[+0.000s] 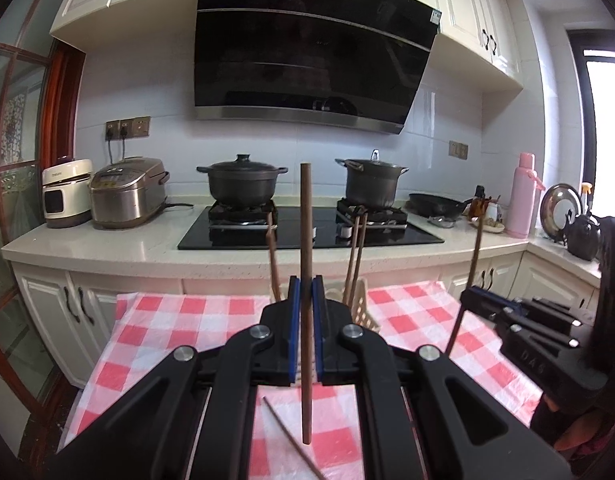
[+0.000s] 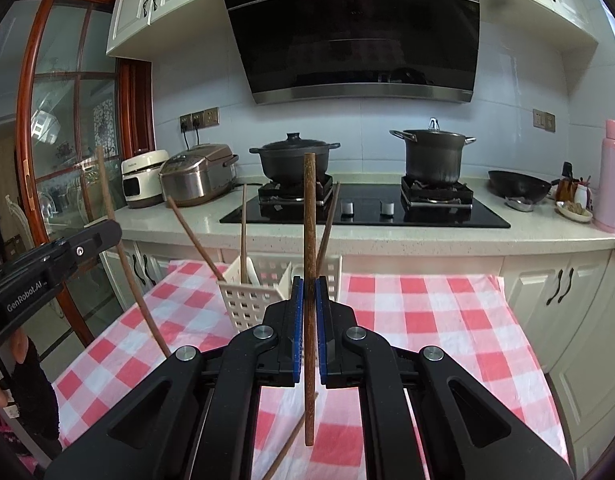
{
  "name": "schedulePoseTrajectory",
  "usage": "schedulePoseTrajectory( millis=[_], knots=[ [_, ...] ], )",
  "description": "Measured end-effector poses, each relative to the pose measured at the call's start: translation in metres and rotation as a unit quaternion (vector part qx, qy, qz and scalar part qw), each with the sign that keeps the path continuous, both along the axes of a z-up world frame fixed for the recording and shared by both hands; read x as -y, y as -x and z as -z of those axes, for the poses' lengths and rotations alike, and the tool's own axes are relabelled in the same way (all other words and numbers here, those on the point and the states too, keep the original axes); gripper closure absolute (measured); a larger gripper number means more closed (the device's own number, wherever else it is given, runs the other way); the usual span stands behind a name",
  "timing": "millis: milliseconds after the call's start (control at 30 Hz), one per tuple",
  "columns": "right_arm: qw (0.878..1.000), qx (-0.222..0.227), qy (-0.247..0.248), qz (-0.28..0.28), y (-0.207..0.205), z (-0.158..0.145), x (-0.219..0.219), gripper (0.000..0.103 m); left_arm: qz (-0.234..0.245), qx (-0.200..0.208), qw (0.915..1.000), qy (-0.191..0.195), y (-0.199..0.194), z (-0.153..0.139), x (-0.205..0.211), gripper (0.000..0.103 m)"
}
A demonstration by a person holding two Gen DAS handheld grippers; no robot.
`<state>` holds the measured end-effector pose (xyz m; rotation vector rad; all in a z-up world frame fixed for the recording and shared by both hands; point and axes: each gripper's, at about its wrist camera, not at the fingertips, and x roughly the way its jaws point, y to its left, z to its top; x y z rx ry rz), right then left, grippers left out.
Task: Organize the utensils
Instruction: 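Lower both chopsticks into the white basket and open both grippers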
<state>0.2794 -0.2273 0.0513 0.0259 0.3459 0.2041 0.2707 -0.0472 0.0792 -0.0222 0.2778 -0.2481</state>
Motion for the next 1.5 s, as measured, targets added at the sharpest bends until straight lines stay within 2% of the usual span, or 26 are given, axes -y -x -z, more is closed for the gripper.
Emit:
schedulePoseTrajectory(
  millis=[333, 500, 700, 900, 1100, 1267, 1333, 1500],
  knots=[
    [1.000, 0.003, -0.018, -0.010, -0.046, -0.028, 0.009, 0.097, -0.001, 0.024, 0.9995, 0.023, -0.045, -0.049, 0.021, 0.097],
    [0.999, 0.010, -0.032, -0.010, -0.073, -0.045, 0.014, 0.097, -0.026, 0.052, 0.9982, 0.014, -0.071, -0.072, 0.035, 0.097],
    [0.999, 0.033, -0.036, -0.011, -0.098, -0.063, 0.013, 0.097, -0.061, 0.056, 0.9962, 0.026, -0.105, -0.080, 0.039, 0.097],
    [0.999, 0.031, -0.044, -0.009, -0.125, -0.059, 0.010, 0.097, -0.075, 0.043, 0.9959, 0.028, -0.133, -0.071, 0.043, 0.097],
    [0.998, 0.002, -0.054, -0.021, -0.146, -0.037, 0.006, 0.097, -0.071, 0.012, 0.9974, 0.009, -0.153, -0.044, 0.050, 0.097],
    [0.999, -0.021, -0.039, -0.029, -0.157, -0.021, -0.002, 0.097, -0.073, -0.017, 0.9972, 0.002, -0.162, -0.018, 0.048, 0.097],
    [0.998, -0.037, -0.031, -0.031, -0.163, -0.012, -0.005, 0.097, -0.081, -0.005, 0.9966, -0.012, -0.160, -0.014, 0.050, 0.097],
    [0.998, -0.056, -0.026, -0.021, -0.176, 0.005, -0.005, 0.097, -0.082, -0.010, 0.9965, -0.014, -0.163, -0.014, 0.048, 0.096]
  ],
)
